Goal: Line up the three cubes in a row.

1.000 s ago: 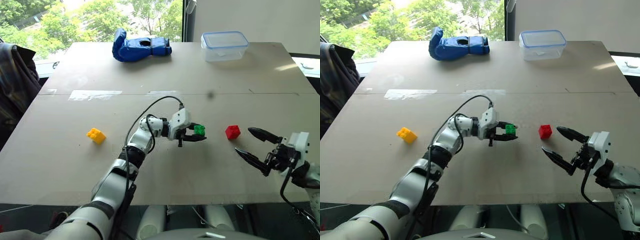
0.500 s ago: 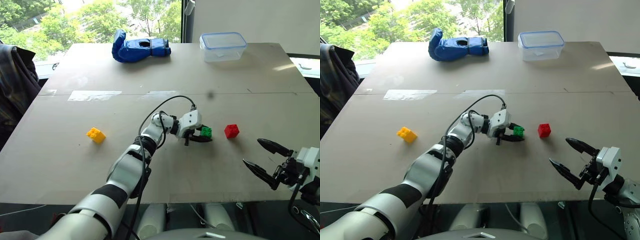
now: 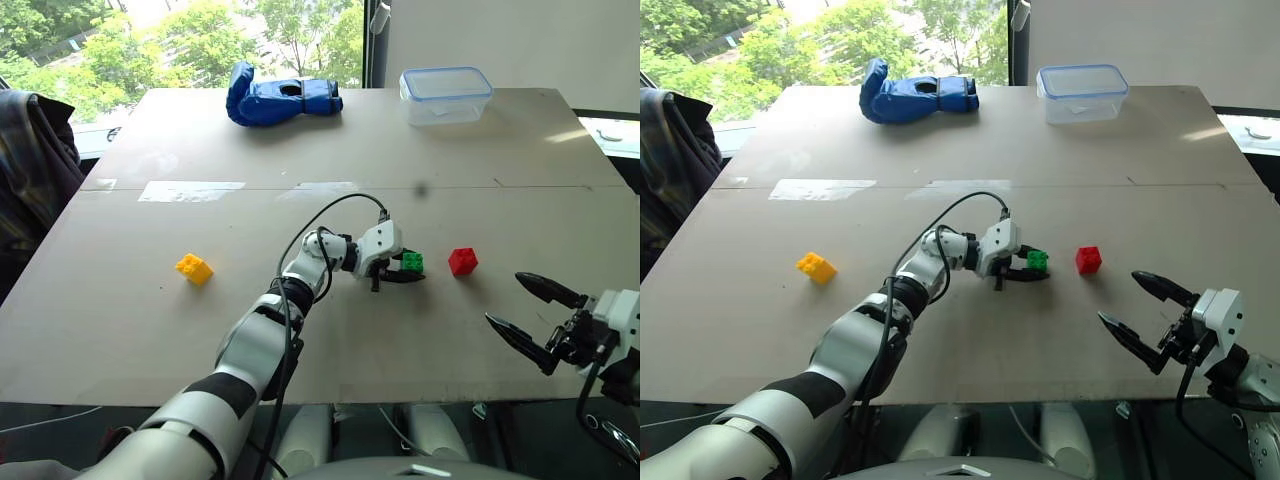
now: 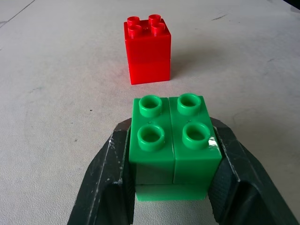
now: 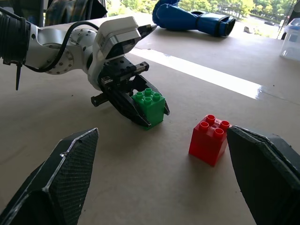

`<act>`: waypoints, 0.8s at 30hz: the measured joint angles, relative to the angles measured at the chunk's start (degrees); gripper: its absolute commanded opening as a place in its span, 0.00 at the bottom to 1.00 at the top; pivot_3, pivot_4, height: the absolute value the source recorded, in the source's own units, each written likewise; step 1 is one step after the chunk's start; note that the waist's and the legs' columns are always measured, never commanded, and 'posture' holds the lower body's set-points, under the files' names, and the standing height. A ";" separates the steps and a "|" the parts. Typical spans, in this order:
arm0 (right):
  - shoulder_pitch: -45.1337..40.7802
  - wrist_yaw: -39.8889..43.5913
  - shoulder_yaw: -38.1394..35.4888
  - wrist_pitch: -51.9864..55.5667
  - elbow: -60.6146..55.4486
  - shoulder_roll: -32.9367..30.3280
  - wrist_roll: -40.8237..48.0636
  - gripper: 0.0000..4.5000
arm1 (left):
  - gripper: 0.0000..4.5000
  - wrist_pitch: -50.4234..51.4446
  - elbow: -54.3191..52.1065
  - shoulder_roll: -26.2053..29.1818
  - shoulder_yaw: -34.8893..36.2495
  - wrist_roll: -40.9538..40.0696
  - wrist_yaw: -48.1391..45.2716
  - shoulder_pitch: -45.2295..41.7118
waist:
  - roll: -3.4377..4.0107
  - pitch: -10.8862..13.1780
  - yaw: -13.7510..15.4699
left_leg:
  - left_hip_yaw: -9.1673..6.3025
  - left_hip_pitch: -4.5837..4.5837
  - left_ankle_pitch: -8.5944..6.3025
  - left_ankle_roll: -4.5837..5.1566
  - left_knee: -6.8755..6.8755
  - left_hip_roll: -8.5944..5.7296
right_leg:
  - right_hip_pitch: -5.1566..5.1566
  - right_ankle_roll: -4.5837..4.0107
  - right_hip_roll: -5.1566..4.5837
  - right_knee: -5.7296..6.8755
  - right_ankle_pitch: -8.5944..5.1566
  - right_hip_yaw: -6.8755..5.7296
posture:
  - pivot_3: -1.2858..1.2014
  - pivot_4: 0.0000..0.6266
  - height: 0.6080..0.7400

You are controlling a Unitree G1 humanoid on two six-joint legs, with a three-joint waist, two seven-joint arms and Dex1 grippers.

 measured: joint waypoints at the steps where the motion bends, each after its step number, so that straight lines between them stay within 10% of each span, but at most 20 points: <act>1: -0.11 0.00 0.00 0.01 0.00 -0.05 -0.01 1.00 | 0.30 0.08 -0.20 0.00 0.10 -0.01 -0.11 0.17 | 0.00 0.00 0.00 | 0.00 0.00 0.00 0.00 0.00 0.00 | 0.00 0.00 0.00 0.00 0.00 0.00 | 0.52 0.24 1.00; 3: -0.22 0.00 0.01 0.02 0.00 -0.29 -0.08 1.00 | 0.30 0.39 -0.51 0.00 0.26 -0.02 -0.43 0.32 | 0.00 0.00 0.00 | -0.01 -0.01 0.00 0.00 0.00 0.00 | 0.00 0.00 0.00 0.00 0.00 -0.01 | 0.52 0.24 1.00; 10: -0.65 -0.05 0.76 0.09 0.01 -0.31 -0.71 1.00 | 0.99 0.79 -0.95 0.30 0.52 1.00 -0.58 0.88 | 0.01 0.00 -0.09 | -0.02 -0.01 0.00 0.00 -0.01 0.01 | -0.01 0.00 0.01 0.00 0.00 -0.02 | 0.52 0.24 1.00; 24: -0.79 0.03 1.21 0.12 0.01 -0.38 -0.88 1.00 | 0.99 -0.50 -2.07 1.30 1.07 1.80 0.73 1.46 | 0.02 -0.01 -0.28 | -0.02 0.00 0.00 0.00 -0.02 0.02 | -0.01 0.00 0.02 0.01 0.00 -0.01 | 0.52 0.24 1.00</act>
